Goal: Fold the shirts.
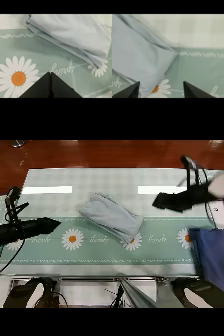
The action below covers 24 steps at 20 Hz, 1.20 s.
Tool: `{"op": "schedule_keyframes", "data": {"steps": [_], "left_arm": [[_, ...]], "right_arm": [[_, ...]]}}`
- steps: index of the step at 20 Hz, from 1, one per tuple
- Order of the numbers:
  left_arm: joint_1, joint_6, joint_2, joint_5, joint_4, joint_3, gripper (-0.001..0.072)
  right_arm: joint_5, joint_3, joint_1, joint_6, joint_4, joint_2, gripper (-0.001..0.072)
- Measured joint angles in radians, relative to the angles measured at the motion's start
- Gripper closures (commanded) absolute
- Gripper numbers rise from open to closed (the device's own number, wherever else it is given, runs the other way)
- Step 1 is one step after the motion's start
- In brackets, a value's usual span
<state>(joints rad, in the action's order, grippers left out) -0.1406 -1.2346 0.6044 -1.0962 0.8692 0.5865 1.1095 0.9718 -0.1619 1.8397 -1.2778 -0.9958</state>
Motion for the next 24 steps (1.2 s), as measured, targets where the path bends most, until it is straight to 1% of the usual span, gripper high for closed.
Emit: {"op": "schedule_keyframes", "data": {"steps": [1,2,3,4,6,8,10,12,14,15,16,17,20,22,24], "left_arm": [[0.0,0.0,0.005,0.005,-0.007,-0.012,0.0678],[0.0,0.0,0.012,0.019,-0.022,-0.027,0.0678],[0.0,0.0,0.022,0.03,-0.037,-0.042,0.0678],[0.0,0.0,0.034,0.037,-0.05,-0.054,0.0678],[0.001,0.0,0.064,0.054,-0.081,-0.074,0.0678],[0.006,0.006,0.1,0.069,-0.118,-0.084,0.0678],[0.019,0.013,0.135,0.074,-0.138,-0.09,0.0678],[0.04,0.016,0.162,0.083,-0.152,-0.093,0.0678],[0.067,0.02,0.181,0.097,-0.162,-0.094,0.0678],[0.082,0.02,0.188,0.102,-0.163,-0.095,0.0678],[0.097,0.02,0.193,0.108,-0.166,-0.095,0.0678],[0.112,0.021,0.196,0.116,-0.167,-0.095,0.0678],[0.146,0.021,0.201,0.132,-0.171,-0.095,0.0678],[0.158,0.023,0.203,0.14,-0.171,-0.096,0.0678],[0.164,0.023,0.204,0.147,-0.171,-0.096,0.0678]], "right_arm": [[-0.087,-0.134,0.006,0.051,0.034,0.062,0.0092],[-0.172,-0.251,0.009,0.082,0.092,0.107,0.0093],[-0.259,-0.351,0.013,0.089,0.177,0.135,0.0093],[-0.321,-0.42,0.015,0.073,0.25,0.143,0.0093],[-0.412,-0.497,0.018,-0.011,0.409,0.106,0.0093],[-0.442,-0.51,0.019,-0.124,0.55,0.023,0.0092],[-0.427,-0.48,0.02,-0.231,0.647,-0.086,0.0092],[-0.393,-0.43,0.014,-0.307,0.706,-0.203,0.0093],[-0.35,-0.37,-0.008,-0.358,0.758,-0.307,0.0105],[-0.322,-0.337,-0.024,-0.376,0.769,-0.354,0.0247],[-0.314,-0.306,-0.041,-0.389,0.769,-0.392,0.0525],[-0.307,-0.275,-0.058,-0.404,0.755,-0.422,0.0686],[-0.254,-0.146,-0.091,-0.465,0.765,-0.472,0.0687],[-0.183,-0.026,-0.093,-0.488,0.753,-0.483,0.0687],[-0.092,0.116,-0.081,-0.488,0.718,-0.481,0.0687]]}}
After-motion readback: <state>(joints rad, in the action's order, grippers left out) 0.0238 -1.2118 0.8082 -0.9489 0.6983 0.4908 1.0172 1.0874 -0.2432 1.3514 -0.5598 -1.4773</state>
